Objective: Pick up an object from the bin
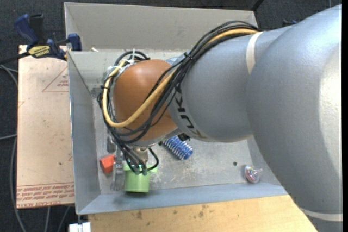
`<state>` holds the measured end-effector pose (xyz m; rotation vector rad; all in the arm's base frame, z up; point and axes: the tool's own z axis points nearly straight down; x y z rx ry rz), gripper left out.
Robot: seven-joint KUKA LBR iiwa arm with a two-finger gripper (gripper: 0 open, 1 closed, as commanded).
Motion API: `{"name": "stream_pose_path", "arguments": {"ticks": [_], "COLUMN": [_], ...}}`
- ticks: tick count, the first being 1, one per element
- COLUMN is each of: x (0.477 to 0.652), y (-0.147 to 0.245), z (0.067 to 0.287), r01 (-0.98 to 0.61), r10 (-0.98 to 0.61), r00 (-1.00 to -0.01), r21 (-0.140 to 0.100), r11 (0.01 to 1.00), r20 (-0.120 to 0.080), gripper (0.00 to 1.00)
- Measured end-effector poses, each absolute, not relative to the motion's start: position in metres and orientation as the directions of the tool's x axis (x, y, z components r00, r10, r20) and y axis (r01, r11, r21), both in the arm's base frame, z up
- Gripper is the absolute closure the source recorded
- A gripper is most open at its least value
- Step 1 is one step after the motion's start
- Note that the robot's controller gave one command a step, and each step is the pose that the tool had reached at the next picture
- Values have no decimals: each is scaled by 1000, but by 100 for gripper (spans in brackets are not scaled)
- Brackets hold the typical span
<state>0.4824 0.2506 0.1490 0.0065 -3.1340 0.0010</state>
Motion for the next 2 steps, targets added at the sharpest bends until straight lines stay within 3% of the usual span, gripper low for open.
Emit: {"name": "stream_pose_path", "arguments": {"ticks": [1, 2], "x": [488, 490], "y": [254, 255], "z": [70, 72], "r01": [-94, -92], "r10": [-94, -92], "r00": [-995, -996], "r21": [4, 8], "r11": [996, 996], "r20": [-12, -18], "gripper": [0, 0]}}
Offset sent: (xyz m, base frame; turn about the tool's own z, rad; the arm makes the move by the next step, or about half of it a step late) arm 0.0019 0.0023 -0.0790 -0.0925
